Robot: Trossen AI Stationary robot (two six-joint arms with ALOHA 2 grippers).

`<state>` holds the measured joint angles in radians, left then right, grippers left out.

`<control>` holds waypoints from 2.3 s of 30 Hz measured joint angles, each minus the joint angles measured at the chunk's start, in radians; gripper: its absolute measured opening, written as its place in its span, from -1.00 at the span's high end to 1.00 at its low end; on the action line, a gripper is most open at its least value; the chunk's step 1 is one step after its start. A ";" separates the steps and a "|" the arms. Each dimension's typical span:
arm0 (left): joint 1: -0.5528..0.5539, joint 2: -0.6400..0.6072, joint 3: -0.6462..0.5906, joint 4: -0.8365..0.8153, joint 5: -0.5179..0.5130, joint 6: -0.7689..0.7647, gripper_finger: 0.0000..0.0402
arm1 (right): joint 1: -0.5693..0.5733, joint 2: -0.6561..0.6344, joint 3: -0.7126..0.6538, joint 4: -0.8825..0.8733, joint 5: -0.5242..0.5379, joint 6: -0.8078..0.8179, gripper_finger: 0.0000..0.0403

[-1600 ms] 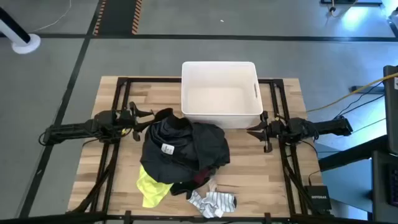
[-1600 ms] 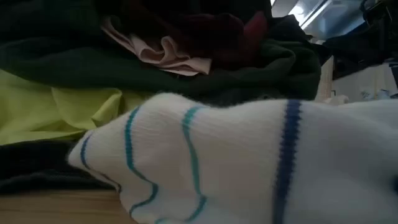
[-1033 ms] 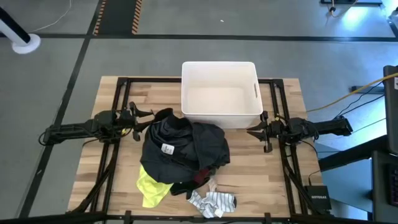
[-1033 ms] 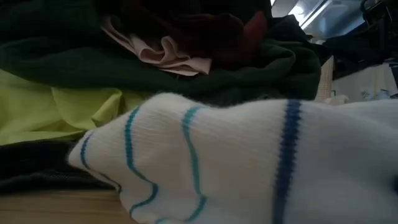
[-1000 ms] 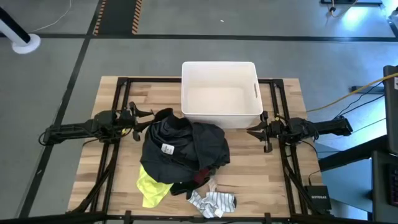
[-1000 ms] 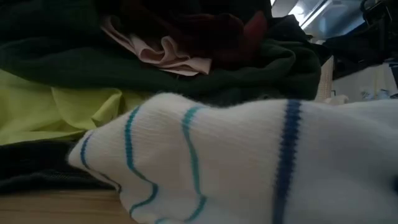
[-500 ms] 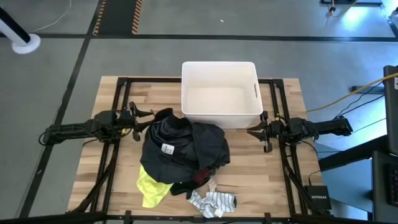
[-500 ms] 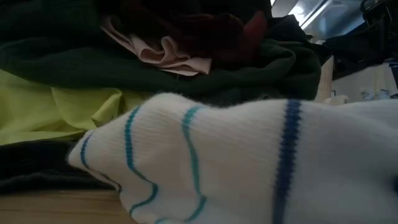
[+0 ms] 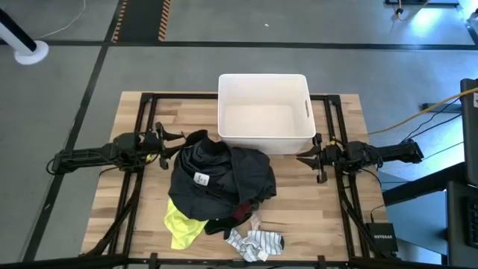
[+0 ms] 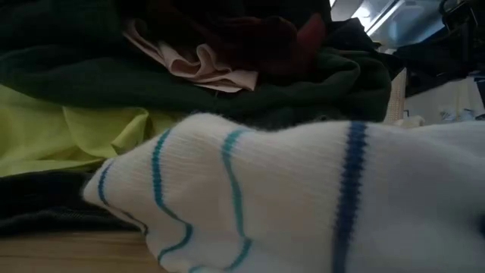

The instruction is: Sort clothes

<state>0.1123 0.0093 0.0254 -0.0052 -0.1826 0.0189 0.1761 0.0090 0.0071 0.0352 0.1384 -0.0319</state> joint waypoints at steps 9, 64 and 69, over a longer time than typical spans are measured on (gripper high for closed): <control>0.000 0.000 0.000 0.000 0.000 0.000 0.10 | 0.000 0.000 0.000 0.000 0.000 0.000 0.68; -0.001 0.068 0.351 0.029 -0.039 0.073 0.10 | 0.000 0.000 0.000 0.000 0.000 0.000 0.68; 0.000 0.242 0.480 0.120 -0.041 0.215 0.10 | 0.000 0.000 0.000 0.000 0.000 0.000 0.68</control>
<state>0.1122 0.2511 0.5055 0.1148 -0.2237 0.2343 0.1763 0.0090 0.0073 0.0352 0.1384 -0.0319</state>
